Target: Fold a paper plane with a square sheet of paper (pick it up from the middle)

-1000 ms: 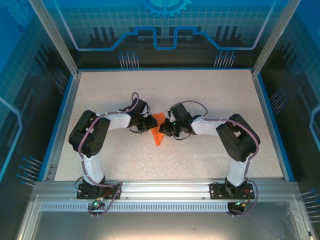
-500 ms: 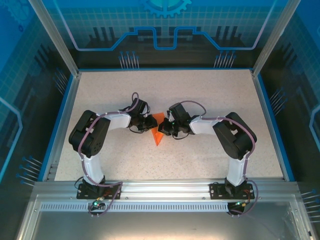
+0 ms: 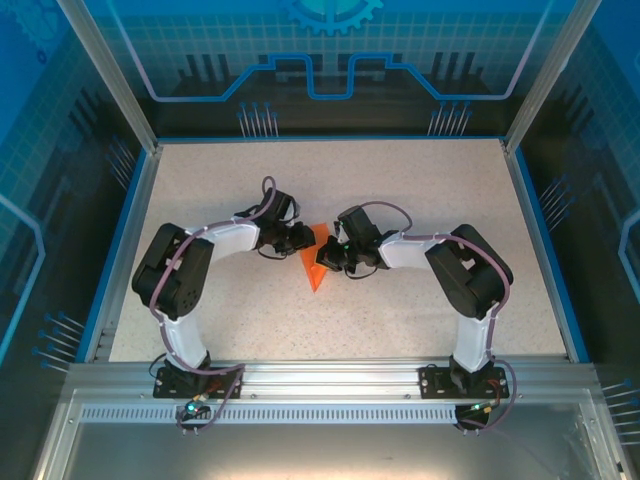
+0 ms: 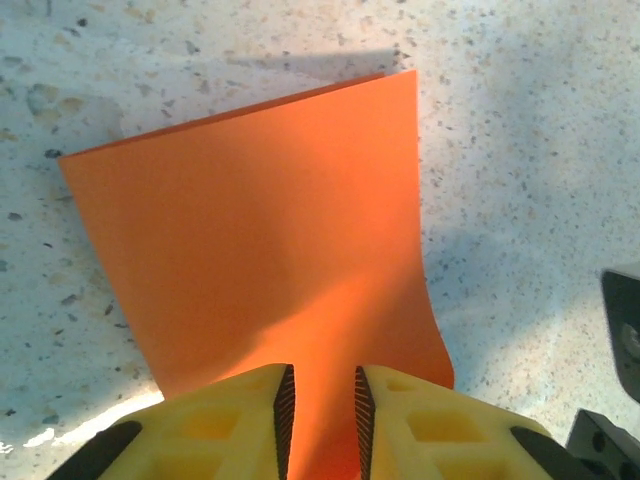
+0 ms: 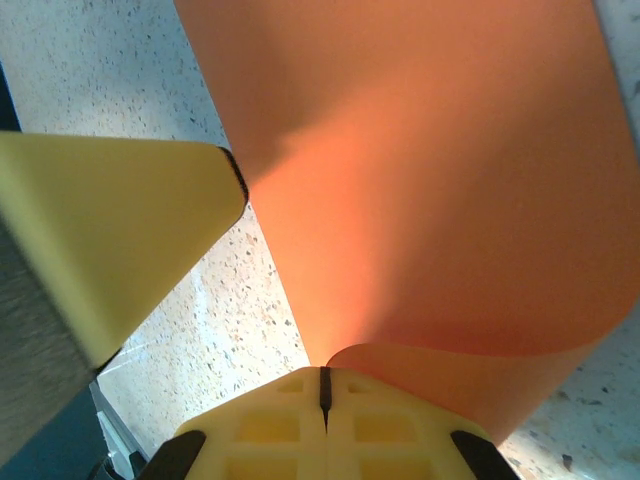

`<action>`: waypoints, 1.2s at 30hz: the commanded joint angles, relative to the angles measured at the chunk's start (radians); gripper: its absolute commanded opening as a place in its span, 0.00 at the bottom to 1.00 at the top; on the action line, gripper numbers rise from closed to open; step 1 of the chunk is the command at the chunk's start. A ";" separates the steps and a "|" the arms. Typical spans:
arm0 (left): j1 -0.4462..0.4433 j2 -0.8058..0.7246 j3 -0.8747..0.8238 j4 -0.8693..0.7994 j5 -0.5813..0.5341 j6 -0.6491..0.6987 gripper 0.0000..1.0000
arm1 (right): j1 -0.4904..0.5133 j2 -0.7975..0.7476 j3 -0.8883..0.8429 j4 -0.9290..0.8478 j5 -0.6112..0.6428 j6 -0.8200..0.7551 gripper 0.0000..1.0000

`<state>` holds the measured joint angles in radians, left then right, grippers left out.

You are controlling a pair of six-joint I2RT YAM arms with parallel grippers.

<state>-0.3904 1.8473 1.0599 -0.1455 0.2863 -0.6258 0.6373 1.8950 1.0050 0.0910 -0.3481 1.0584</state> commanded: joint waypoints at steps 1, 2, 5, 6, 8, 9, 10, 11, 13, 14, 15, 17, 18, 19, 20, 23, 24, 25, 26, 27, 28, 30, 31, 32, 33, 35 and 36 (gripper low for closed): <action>0.011 0.049 0.017 -0.044 -0.020 0.010 0.25 | 0.018 0.013 0.009 0.022 -0.005 0.007 0.05; 0.011 0.054 0.015 -0.043 -0.019 0.009 0.24 | 0.018 0.012 0.008 0.027 -0.005 0.008 0.05; 0.010 0.056 -0.001 -0.037 -0.019 0.003 0.24 | 0.018 0.014 0.009 0.037 0.004 0.006 0.05; 0.011 0.059 -0.004 -0.035 -0.019 0.002 0.24 | 0.018 0.017 0.011 0.041 0.007 0.006 0.05; 0.009 0.063 -0.010 -0.033 -0.014 0.000 0.24 | 0.017 0.024 0.020 0.036 0.009 0.003 0.05; 0.009 0.064 -0.008 -0.032 -0.014 0.000 0.24 | 0.018 0.029 0.024 0.039 0.009 0.004 0.05; 0.009 0.066 -0.012 -0.032 -0.013 0.001 0.24 | 0.018 0.033 0.026 0.041 0.008 0.006 0.05; 0.009 0.064 -0.013 -0.033 -0.013 0.001 0.23 | 0.017 0.036 0.028 0.043 0.006 0.006 0.05; 0.010 0.063 -0.016 -0.032 -0.013 0.002 0.23 | 0.018 0.042 0.029 0.042 0.003 0.007 0.05; 0.009 0.063 -0.015 -0.032 -0.012 0.001 0.23 | 0.018 0.042 0.030 0.042 0.003 0.006 0.05; 0.009 0.063 -0.015 -0.031 -0.012 0.000 0.23 | 0.018 0.042 0.031 0.043 0.001 0.006 0.05; 0.009 0.063 -0.014 -0.032 -0.010 0.000 0.23 | 0.018 0.045 0.031 0.043 0.001 0.006 0.05; 0.009 0.062 -0.014 -0.031 -0.010 0.000 0.23 | 0.018 0.046 0.031 0.042 0.001 0.006 0.05; 0.009 0.061 -0.014 -0.031 -0.009 0.001 0.23 | 0.018 0.047 0.031 0.043 0.004 0.008 0.05; 0.010 0.061 -0.014 -0.031 -0.009 0.000 0.23 | 0.018 0.048 0.030 0.045 0.003 0.008 0.05; 0.009 0.061 -0.015 -0.031 -0.007 0.000 0.23 | 0.018 0.057 0.037 0.046 0.002 0.008 0.05; 0.009 0.061 -0.015 -0.032 -0.006 0.001 0.23 | 0.018 0.059 0.042 0.046 0.001 0.006 0.05; 0.009 0.061 -0.015 -0.031 -0.006 0.000 0.23 | 0.019 0.063 0.044 0.045 0.002 0.005 0.05; 0.009 0.061 -0.015 -0.031 -0.005 -0.001 0.23 | 0.020 0.066 0.046 0.044 0.001 0.004 0.05; 0.009 0.061 -0.015 -0.030 -0.005 -0.001 0.23 | 0.019 0.067 0.049 0.045 0.001 0.003 0.05; 0.009 0.061 -0.015 -0.031 -0.004 -0.001 0.23 | 0.019 0.071 0.051 0.044 0.000 0.003 0.05; 0.008 0.061 -0.015 -0.031 -0.004 0.000 0.23 | 0.019 0.075 0.052 0.044 -0.001 0.003 0.05; 0.008 0.061 -0.015 -0.031 -0.002 0.000 0.23 | 0.020 0.077 0.054 0.045 -0.002 0.002 0.05; 0.007 0.061 -0.015 -0.031 -0.001 0.000 0.23 | 0.020 0.078 0.055 0.044 -0.002 0.002 0.05; 0.007 0.061 -0.015 -0.031 -0.002 0.001 0.23 | 0.019 0.080 0.056 0.043 -0.004 0.000 0.05; 0.007 0.061 -0.015 -0.032 -0.003 0.001 0.23 | 0.021 0.082 0.057 0.038 -0.005 -0.004 0.05; 0.007 0.061 -0.015 -0.033 -0.002 0.002 0.23 | 0.021 0.084 0.058 0.034 -0.005 -0.009 0.05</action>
<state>-0.3878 1.8927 1.0595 -0.1524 0.2813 -0.6266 0.6411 1.9549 1.0397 0.1314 -0.3481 1.0580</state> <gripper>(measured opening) 0.231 0.052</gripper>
